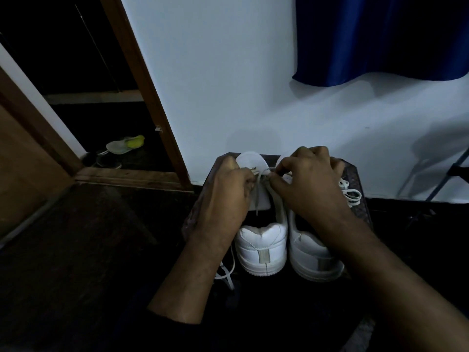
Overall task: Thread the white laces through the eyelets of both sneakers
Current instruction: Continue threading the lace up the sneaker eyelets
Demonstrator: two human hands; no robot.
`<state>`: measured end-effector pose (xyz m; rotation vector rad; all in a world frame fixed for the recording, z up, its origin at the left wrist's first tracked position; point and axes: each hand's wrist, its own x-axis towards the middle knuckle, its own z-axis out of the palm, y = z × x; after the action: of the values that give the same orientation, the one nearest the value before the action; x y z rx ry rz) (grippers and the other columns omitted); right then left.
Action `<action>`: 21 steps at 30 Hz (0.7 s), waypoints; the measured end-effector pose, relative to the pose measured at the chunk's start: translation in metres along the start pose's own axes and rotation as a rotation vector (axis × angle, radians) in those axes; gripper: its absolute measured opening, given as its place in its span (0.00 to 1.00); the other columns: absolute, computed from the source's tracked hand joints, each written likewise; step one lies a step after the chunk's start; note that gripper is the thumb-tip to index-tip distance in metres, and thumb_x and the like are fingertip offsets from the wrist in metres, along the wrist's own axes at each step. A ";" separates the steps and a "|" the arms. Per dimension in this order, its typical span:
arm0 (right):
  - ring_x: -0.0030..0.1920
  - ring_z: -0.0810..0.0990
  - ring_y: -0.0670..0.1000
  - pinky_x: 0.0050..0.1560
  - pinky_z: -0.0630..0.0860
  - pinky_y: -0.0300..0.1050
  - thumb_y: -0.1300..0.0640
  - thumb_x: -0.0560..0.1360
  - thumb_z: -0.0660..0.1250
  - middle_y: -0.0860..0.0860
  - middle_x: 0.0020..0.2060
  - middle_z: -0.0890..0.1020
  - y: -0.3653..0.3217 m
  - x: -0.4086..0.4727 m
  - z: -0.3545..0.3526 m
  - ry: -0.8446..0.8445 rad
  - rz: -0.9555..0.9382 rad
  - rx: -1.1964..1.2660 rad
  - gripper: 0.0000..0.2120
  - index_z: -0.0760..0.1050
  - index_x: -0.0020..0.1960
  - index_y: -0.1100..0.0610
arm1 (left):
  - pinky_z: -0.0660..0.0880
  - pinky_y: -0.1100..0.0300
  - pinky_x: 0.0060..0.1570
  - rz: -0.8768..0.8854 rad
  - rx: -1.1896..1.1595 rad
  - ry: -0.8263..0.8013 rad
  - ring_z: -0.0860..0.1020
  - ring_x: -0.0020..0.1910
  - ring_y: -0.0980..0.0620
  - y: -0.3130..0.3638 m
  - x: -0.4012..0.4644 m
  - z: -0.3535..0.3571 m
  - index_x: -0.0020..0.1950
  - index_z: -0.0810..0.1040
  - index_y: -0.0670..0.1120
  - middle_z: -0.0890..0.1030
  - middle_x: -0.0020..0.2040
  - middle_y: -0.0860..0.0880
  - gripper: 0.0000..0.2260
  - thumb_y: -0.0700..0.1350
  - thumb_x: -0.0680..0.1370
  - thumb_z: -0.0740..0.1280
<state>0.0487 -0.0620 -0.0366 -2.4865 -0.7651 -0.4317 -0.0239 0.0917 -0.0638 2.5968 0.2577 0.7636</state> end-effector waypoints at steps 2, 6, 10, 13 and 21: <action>0.63 0.67 0.54 0.57 0.58 0.50 0.41 0.76 0.66 0.47 0.52 0.79 0.000 0.000 0.000 0.000 -0.001 0.004 0.11 0.83 0.47 0.46 | 0.78 0.49 0.45 0.000 -0.018 0.006 0.76 0.44 0.48 0.003 -0.001 0.001 0.45 0.83 0.46 0.73 0.48 0.47 0.10 0.44 0.76 0.62; 0.62 0.68 0.54 0.52 0.54 0.48 0.43 0.76 0.66 0.47 0.51 0.79 -0.001 -0.001 -0.002 0.017 -0.023 0.007 0.10 0.82 0.48 0.47 | 0.78 0.45 0.47 0.026 -0.034 0.043 0.77 0.47 0.47 -0.003 -0.003 0.004 0.49 0.74 0.49 0.71 0.52 0.49 0.09 0.48 0.79 0.55; 0.61 0.69 0.54 0.51 0.51 0.46 0.45 0.76 0.67 0.48 0.50 0.79 -0.003 0.000 -0.003 0.026 -0.032 0.016 0.10 0.83 0.48 0.48 | 0.76 0.41 0.61 -0.133 -0.538 0.049 0.80 0.57 0.47 0.007 -0.005 -0.004 0.49 0.72 0.56 0.81 0.54 0.52 0.07 0.50 0.84 0.57; 0.61 0.69 0.55 0.51 0.53 0.48 0.46 0.76 0.66 0.48 0.51 0.79 -0.002 0.000 -0.003 0.008 -0.040 0.008 0.09 0.82 0.49 0.49 | 0.77 0.53 0.54 -0.365 -1.056 0.077 0.80 0.44 0.51 0.021 -0.003 -0.012 0.50 0.69 0.47 0.82 0.41 0.49 0.09 0.42 0.88 0.54; 0.60 0.70 0.55 0.52 0.55 0.49 0.47 0.75 0.66 0.48 0.49 0.79 -0.002 0.000 -0.002 -0.001 -0.030 0.014 0.09 0.82 0.48 0.49 | 0.77 0.43 0.55 -0.028 -0.027 -0.010 0.80 0.55 0.48 0.000 -0.005 -0.009 0.58 0.82 0.53 0.82 0.53 0.51 0.10 0.53 0.79 0.67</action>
<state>0.0474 -0.0616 -0.0336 -2.4651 -0.8041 -0.4342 -0.0325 0.0932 -0.0594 2.5657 0.2786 0.7398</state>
